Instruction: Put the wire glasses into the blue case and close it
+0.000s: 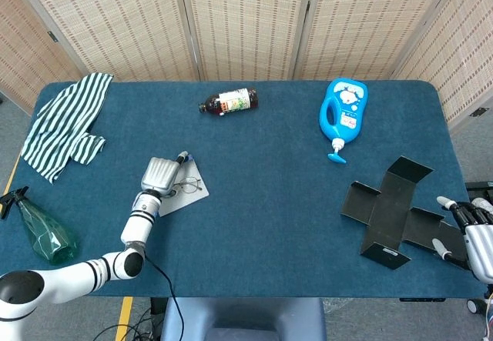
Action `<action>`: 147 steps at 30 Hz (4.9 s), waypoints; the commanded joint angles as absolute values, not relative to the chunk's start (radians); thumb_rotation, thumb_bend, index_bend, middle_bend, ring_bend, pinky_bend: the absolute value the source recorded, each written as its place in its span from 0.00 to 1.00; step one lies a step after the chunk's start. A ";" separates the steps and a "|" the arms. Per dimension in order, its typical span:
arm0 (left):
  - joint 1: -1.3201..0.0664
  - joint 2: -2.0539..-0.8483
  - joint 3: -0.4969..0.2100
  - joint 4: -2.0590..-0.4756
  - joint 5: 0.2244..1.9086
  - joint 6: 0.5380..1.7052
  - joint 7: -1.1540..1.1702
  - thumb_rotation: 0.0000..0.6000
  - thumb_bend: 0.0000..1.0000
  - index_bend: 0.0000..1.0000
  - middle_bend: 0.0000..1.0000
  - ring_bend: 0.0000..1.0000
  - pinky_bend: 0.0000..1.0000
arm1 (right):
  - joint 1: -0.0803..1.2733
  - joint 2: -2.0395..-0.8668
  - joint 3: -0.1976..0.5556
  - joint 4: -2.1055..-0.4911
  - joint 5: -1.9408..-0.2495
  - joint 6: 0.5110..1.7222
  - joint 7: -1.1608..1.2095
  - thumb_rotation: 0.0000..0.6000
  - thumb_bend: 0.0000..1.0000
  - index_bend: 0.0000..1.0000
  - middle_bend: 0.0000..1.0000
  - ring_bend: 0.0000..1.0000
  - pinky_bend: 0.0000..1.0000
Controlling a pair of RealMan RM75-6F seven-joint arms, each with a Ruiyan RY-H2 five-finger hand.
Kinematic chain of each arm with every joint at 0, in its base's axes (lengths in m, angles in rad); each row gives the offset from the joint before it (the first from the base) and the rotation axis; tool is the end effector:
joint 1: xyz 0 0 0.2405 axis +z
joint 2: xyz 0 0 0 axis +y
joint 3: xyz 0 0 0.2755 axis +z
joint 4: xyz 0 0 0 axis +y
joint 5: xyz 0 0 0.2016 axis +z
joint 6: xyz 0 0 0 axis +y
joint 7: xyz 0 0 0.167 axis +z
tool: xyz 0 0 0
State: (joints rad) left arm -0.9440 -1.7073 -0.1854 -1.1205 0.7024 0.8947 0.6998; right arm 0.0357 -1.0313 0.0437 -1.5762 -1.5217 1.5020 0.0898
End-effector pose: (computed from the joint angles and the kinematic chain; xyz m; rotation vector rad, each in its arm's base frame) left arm -0.1709 0.4500 -0.0381 -1.7683 -0.7684 -0.5460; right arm -0.3416 -0.1879 0.2092 1.3731 -0.8883 0.8647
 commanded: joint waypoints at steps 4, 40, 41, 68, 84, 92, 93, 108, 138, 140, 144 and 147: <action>-0.956 -1.720 -0.208 -1.073 0.648 0.878 0.726 1.00 0.36 0.11 1.00 1.00 1.00 | 0.033 -1.031 0.044 -1.578 -1.521 1.506 0.088 1.00 0.26 0.17 0.29 0.23 0.23; -0.805 -1.598 -0.084 -1.389 0.999 1.077 0.624 1.00 0.36 0.13 1.00 1.00 1.00 | 0.034 -1.033 0.041 -1.580 -1.539 1.509 0.088 1.00 0.26 0.17 0.29 0.23 0.24; -0.801 -1.598 -0.079 -1.390 1.001 1.076 0.627 1.00 0.36 0.13 1.00 1.00 1.00 | 0.034 -1.033 0.040 -1.580 -1.540 1.509 0.088 1.00 0.26 0.17 0.29 0.23 0.24; -0.718 -1.617 -0.050 -1.342 1.034 1.054 0.638 1.00 0.27 0.12 1.00 1.00 1.00 | 0.039 -1.033 0.040 -1.586 -1.544 1.506 0.081 1.00 0.26 0.17 0.29 0.23 0.24; -0.710 -1.651 -0.071 -1.271 1.014 1.016 0.646 1.00 0.27 0.12 1.00 1.00 1.00 | 0.036 -1.032 0.039 -1.586 -1.542 1.510 0.082 1.00 0.26 0.17 0.29 0.23 0.24; -0.707 -1.667 -0.087 -1.239 1.026 1.024 0.638 1.00 0.27 0.13 1.00 1.00 1.00 | 0.036 -1.032 0.039 -1.586 -1.541 1.508 0.082 1.00 0.26 0.17 0.29 0.23 0.24; -0.707 -1.670 -0.091 -1.231 1.027 1.027 0.637 1.00 0.27 0.13 1.00 1.00 1.00 | 0.036 -1.031 0.039 -1.586 -1.541 1.509 0.082 1.00 0.26 0.17 0.29 0.23 0.24; -0.701 -1.672 -0.151 -1.175 1.044 1.051 0.567 1.00 0.27 0.25 1.00 1.00 1.00 | 0.036 -1.029 0.040 -1.590 -1.542 1.509 0.078 1.00 0.26 0.17 0.29 0.23 0.24; -0.724 -1.787 -0.210 -1.010 1.112 1.048 0.439 1.00 0.44 0.63 1.00 1.00 1.00 | 0.040 -1.031 0.044 -1.572 -1.527 1.496 0.097 1.00 0.26 0.17 0.30 0.24 0.24; -0.722 -1.784 -0.209 -1.014 1.119 1.052 0.436 1.00 0.46 0.65 1.00 1.00 1.00 | 0.040 -1.032 0.043 -1.570 -1.527 1.496 0.099 1.00 0.26 0.17 0.30 0.24 0.24; -0.700 -1.748 -0.189 -1.074 1.160 1.085 0.416 1.00 0.47 0.68 1.00 1.00 1.00 | 0.039 -1.032 0.043 -1.568 -1.529 1.498 0.102 1.00 0.26 0.17 0.30 0.24 0.24; -0.673 -1.692 -0.159 -1.161 1.197 1.108 0.411 1.00 0.47 0.68 1.00 1.00 1.00 | 0.038 -1.031 0.043 -1.569 -1.531 1.502 0.101 1.00 0.26 0.17 0.30 0.24 0.24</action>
State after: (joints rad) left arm -0.6960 -1.7353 -0.1836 -1.0995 1.1659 1.0866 0.4187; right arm 0.0376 -1.0312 0.0427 -1.5691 -1.5309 1.5018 0.1012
